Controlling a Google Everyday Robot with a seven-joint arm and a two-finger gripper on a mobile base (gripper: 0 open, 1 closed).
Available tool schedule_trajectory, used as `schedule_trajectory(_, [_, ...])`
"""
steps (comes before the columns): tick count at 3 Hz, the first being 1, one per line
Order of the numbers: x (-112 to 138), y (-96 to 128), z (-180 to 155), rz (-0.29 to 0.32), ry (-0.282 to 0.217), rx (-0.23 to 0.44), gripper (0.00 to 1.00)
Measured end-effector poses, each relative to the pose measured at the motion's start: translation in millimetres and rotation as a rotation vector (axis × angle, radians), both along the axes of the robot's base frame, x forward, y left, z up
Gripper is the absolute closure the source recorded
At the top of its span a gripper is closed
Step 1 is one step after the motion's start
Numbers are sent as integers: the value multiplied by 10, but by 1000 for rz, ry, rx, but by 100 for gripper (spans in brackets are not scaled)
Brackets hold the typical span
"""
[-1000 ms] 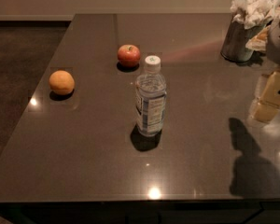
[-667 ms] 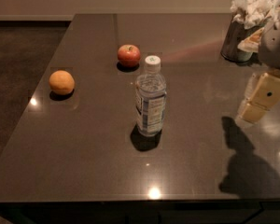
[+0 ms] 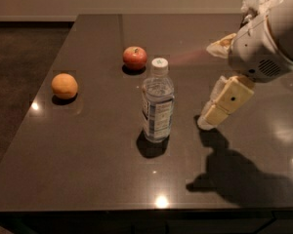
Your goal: Move blue plastic bottle near orange
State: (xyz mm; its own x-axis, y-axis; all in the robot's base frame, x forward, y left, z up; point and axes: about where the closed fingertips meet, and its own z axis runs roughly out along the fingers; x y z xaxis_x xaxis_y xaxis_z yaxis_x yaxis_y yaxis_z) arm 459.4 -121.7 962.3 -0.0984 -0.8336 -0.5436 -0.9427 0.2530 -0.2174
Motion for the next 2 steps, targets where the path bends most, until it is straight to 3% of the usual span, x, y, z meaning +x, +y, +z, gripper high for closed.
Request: schedule_trajectory(2, [-5, 649, -197, 124, 58, 185, 0])
